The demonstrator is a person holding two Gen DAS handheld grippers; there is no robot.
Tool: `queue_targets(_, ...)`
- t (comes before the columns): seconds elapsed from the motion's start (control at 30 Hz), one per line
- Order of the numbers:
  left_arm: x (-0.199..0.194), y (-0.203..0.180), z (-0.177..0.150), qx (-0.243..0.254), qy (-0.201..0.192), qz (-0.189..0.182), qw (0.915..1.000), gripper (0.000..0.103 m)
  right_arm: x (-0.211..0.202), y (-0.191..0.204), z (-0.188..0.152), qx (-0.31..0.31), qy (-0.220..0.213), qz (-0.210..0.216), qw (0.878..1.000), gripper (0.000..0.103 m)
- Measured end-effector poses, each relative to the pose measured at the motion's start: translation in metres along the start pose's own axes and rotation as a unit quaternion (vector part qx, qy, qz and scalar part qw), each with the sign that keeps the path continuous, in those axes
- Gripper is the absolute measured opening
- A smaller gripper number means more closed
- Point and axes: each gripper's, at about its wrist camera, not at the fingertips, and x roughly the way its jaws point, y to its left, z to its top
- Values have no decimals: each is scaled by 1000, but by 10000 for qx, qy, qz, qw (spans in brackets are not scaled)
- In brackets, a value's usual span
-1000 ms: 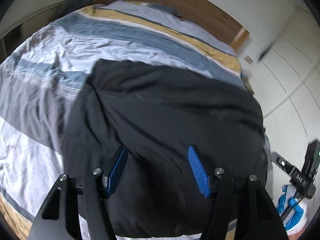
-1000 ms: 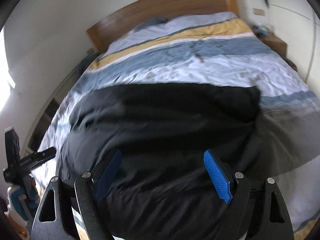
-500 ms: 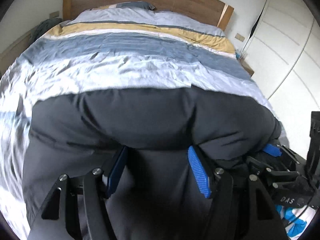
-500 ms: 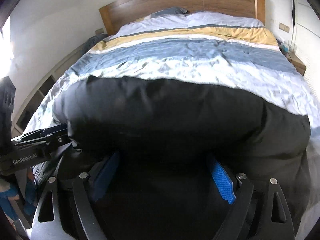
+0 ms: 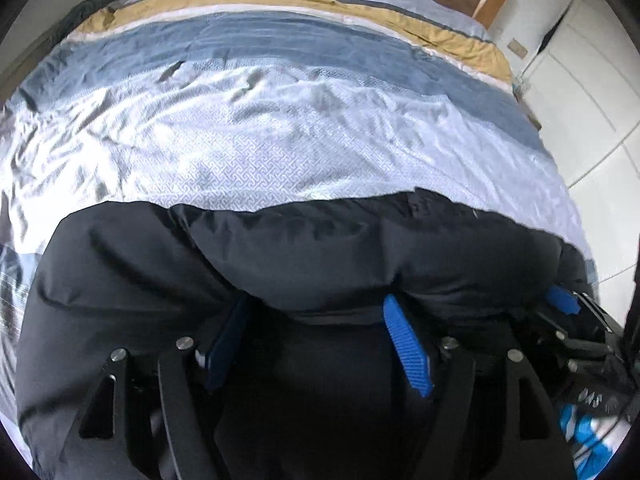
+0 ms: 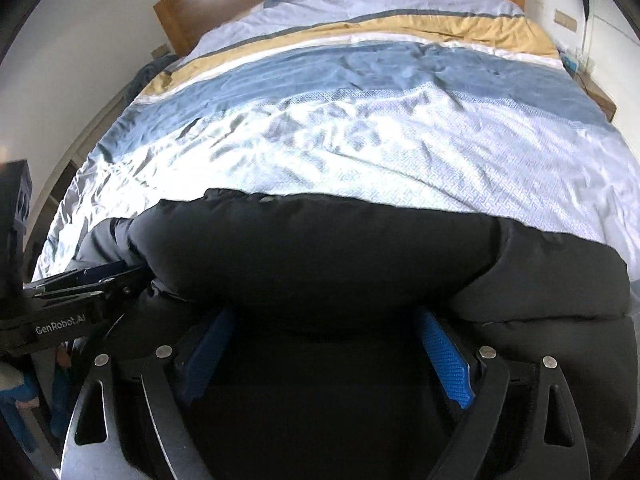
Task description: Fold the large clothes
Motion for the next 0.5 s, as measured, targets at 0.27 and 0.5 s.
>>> queue_targets(0.27, 5, 70, 13, -920, 248, 421, 9946, 74, 6, -103, -4, 1261, 250, -357, 9911, 90)
queue_targets(0.5, -44, 120, 7, -965, -69, 1435, 9849, 74, -32, -122, -11, 992, 184, -1452, 9842, 89)
